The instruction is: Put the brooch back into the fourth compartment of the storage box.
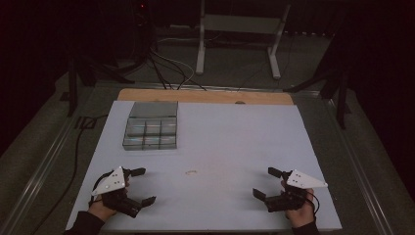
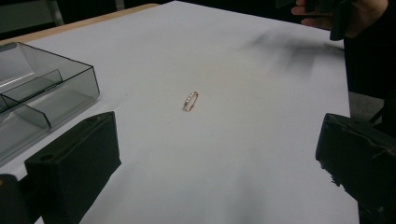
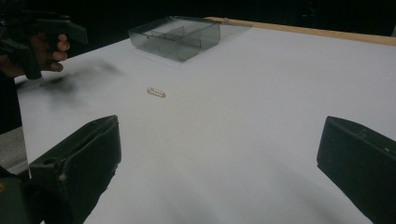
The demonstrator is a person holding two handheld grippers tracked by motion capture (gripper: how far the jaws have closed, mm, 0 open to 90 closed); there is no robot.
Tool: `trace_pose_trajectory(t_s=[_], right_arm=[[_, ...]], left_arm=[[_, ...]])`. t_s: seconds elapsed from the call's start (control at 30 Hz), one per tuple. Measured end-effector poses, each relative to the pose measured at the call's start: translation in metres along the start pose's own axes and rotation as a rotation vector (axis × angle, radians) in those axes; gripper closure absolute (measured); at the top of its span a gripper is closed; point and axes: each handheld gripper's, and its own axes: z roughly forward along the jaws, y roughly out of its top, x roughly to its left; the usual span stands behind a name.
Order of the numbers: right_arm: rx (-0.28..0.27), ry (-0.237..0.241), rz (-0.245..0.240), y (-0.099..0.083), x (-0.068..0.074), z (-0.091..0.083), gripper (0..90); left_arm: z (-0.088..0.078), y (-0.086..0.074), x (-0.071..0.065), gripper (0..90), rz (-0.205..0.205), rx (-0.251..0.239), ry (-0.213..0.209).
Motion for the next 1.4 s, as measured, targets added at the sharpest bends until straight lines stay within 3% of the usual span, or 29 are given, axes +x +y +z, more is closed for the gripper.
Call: trace_pose_trajectory(t_s=[0.5,0.7,0.97,1.4], right_arm=[[0.001,-0.002,-0.013,0.002,0.001,0.001,0.0],[-0.009,-0.005,-0.007,0.003,0.002,0.000,0.0],[-0.009,0.001,-0.005,0.003,0.004,0.001,0.0],[-0.012,-0.002,-0.005,0.003,0.003,0.000,0.0]], left_arm=[[0.007,0.000,-0.003,1.3,0.012,0.065,-0.038],[0.010,0.007,-0.004,1.3,0.004,0.064,-0.060],[0.012,0.020,0.003,1.3,0.004,0.056,-0.076],[0.012,0.041,0.017,1.3,0.010,0.068,-0.066]])
